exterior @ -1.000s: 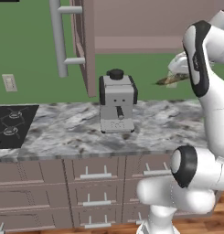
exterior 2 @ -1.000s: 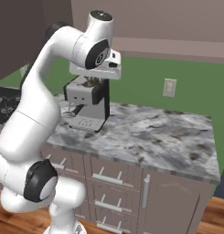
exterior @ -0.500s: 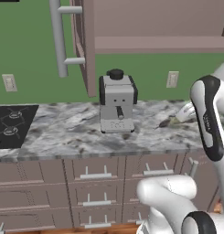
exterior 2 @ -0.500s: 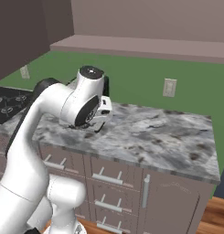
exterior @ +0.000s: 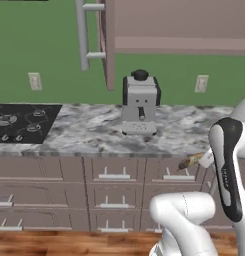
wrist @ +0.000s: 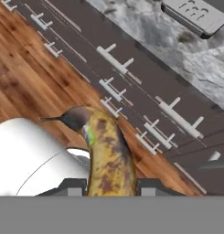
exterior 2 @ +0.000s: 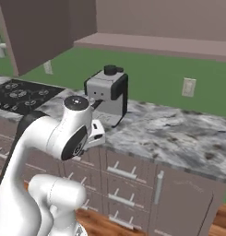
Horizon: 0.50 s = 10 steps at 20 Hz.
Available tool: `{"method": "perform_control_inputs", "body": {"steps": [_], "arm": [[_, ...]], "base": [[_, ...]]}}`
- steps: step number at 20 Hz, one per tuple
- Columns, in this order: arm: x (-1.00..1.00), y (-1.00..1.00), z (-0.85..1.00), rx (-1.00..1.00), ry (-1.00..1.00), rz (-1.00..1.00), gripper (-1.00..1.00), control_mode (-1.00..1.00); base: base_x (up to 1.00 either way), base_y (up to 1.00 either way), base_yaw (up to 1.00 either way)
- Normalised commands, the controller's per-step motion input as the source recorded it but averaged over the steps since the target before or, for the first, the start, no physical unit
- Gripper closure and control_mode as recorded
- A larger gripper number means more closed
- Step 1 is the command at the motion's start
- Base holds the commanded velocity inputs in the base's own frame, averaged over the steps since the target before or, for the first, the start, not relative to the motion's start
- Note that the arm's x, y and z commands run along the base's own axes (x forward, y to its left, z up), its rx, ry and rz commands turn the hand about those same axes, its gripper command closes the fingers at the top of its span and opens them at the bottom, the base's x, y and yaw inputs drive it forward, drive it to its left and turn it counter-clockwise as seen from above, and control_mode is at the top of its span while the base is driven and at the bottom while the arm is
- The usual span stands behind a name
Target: Pick the bananas from the cabinet and place them in one bowl. Pick the carrot from the sink and place it in the other bowl.
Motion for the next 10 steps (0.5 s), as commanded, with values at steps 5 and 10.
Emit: {"method": "perform_control_inputs", "body": {"steps": [5,10], "arm": [[0.00,0.00,0.00,0.00,0.00,0.00,1.00,1.00],[0.00,0.00,0.00,0.00,0.00,0.00,1.00,1.00]], "base": [[-0.13,-0.08,0.48],[-0.10,-0.02,0.50]]}}
